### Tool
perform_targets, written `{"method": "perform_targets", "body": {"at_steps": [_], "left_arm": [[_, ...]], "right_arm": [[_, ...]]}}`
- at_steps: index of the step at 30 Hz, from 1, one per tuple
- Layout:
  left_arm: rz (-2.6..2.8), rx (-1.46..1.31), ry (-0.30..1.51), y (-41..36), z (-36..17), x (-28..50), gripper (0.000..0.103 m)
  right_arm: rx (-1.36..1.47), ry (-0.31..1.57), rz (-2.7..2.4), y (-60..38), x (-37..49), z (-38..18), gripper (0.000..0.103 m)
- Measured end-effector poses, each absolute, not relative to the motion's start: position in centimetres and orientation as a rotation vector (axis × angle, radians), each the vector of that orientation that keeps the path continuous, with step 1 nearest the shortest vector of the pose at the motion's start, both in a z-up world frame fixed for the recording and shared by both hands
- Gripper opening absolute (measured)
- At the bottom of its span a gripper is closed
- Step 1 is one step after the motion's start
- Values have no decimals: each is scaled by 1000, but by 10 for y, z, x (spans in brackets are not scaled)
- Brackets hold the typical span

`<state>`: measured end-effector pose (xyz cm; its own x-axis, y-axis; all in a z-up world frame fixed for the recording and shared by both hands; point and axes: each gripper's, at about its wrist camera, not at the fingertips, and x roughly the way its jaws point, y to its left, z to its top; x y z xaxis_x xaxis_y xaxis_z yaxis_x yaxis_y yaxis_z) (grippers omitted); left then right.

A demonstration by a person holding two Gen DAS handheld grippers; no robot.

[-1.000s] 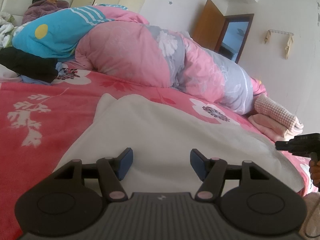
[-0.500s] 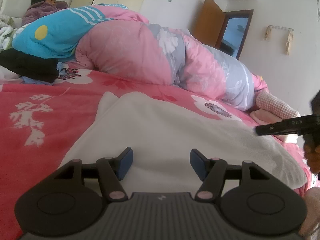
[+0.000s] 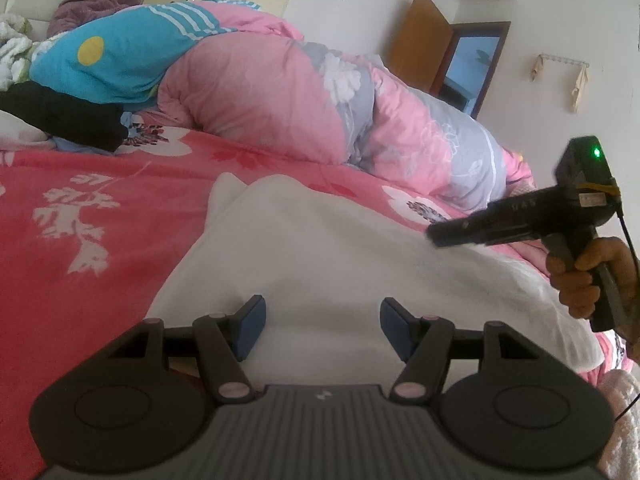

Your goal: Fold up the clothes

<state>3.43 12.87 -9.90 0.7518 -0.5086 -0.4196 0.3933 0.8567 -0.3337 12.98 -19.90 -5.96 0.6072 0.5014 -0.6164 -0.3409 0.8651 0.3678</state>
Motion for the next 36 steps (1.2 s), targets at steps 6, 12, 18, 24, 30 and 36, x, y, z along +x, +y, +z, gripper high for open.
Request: {"method": "perform_targets", "body": {"at_steps": [6,12,18,24,30,36], "left_arm": [[-498,-239,530,131,-99,33,65],[-502,-249,536,133,-99,33,65],[-504,-246,538,134,-100,33,65],[-504,-248,539,137,-101,32,65],[-508,-259,549,138,-101,35,65],[-506,-261,550,139,-101,36,65]], "right_arm": [[262,821,385,-197,188,-81,20],[264,763,279,-206,215,-69,22],[252,900,577,-159,213,-80,25],[400,818,311,-177,261,-97,24],[421,784,377,-200,220,-72,26],[458,913,374,-233,192,-92,27]]}}
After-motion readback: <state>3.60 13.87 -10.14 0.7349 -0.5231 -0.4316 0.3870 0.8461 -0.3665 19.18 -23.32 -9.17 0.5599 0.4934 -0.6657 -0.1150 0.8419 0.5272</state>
